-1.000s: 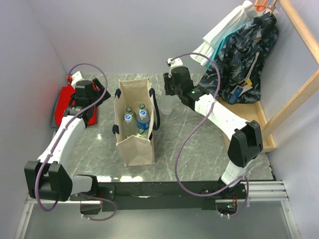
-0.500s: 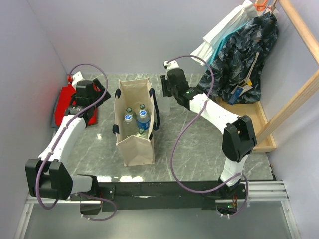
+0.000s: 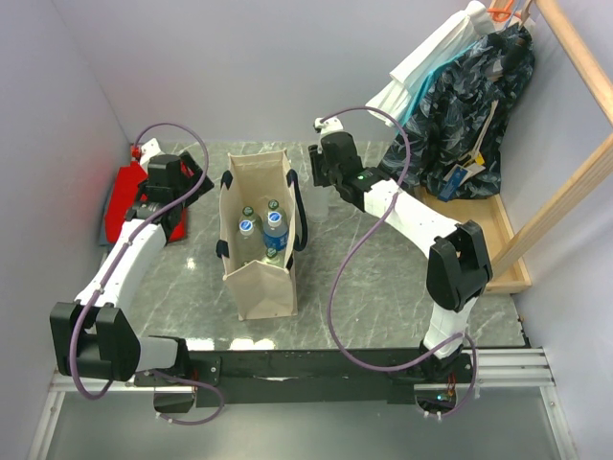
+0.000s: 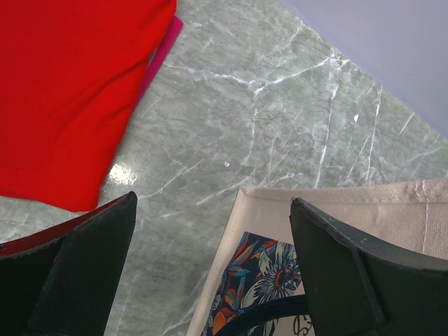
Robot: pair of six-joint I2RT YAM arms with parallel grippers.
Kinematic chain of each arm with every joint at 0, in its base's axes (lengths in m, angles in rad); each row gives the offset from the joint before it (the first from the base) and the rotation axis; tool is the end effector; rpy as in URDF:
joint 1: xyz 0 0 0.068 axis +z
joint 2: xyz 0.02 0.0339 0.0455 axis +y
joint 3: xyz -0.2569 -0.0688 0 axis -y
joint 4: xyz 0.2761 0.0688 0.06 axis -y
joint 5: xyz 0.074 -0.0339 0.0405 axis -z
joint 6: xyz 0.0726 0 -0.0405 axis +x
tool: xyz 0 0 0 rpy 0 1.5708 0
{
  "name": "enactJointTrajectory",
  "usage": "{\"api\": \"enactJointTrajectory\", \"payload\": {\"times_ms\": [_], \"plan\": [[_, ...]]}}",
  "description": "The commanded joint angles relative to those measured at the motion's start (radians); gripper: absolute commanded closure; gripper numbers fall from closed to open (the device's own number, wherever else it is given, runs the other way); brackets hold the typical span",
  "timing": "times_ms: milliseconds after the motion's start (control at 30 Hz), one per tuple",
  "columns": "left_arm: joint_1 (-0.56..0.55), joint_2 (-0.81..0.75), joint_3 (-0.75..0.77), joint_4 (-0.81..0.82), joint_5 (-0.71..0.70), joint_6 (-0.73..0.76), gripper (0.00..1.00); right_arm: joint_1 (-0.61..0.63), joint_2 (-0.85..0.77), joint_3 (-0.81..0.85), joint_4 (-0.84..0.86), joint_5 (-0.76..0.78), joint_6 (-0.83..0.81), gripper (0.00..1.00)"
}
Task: Take the beverage out of the canvas bag
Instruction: Place the drink at the center of the board.
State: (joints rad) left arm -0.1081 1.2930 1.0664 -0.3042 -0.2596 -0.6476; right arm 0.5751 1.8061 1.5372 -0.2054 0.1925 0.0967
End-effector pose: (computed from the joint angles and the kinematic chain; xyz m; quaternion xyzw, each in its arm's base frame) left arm 0.3563 -0.0199 0.2840 -0.2913 0.8123 -0.0774 0.4994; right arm 0.4198 0.2555 0.2815 -0.1526 0.8372 0.0936 0.5168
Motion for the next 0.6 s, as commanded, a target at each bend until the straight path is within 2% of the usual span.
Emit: {"api": "enactJointTrajectory", "payload": {"times_ms": [0, 100, 200, 400, 433, 567], "plan": [[-0.002, -0.001, 0.040, 0.016, -0.006, 0.009, 0.04, -0.006, -0.001, 0.089, 0.069, 0.008, 0.009, 1.00], [-0.002, 0.002, 0.041, 0.019, -0.001, 0.011, 0.04, -0.006, 0.006, 0.110, 0.051, 0.007, 0.009, 1.00], [-0.002, 0.002, 0.041, 0.020, 0.002, 0.011, 0.04, -0.006, 0.004, 0.115, 0.049, 0.012, 0.009, 0.94], [-0.002, 0.000, 0.038, 0.019, -0.001, 0.009, 0.04, -0.008, 0.006, 0.120, 0.037, 0.024, 0.012, 0.94], [-0.004, 0.000, 0.037, 0.019, -0.001, 0.009, 0.04, -0.006, 0.004, 0.118, 0.038, 0.025, 0.011, 0.88], [-0.004, -0.001, 0.037, 0.023, -0.001, 0.011, 0.04, -0.006, 0.007, 0.123, 0.029, 0.021, 0.015, 0.79]]}}
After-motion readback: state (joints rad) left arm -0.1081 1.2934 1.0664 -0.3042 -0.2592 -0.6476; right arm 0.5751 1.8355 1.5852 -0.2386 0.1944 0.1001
